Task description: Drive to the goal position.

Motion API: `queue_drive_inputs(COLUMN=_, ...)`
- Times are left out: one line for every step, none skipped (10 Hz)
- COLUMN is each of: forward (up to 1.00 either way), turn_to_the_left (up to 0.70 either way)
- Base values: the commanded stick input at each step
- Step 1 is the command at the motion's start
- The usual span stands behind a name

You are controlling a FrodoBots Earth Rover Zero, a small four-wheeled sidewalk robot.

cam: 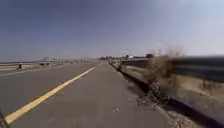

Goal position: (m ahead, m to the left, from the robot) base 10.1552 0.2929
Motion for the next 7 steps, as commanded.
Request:
queue_drive_inputs(forward=0.5, turn_to_the_left=0.0)
queue_drive_inputs(forward=0.5, turn_to_the_left=0.0)
queue_drive_inputs(forward=0.5, turn_to_the_left=0.1)
queue_drive_inputs(forward=0.5, turn_to_the_left=0.35)
queue_drive_inputs(forward=0.5, turn_to_the_left=0.5)
queue_drive_inputs(forward=0.5, turn_to_the_left=0.5)
queue_drive_inputs(forward=0.5, turn_to_the_left=0.0)
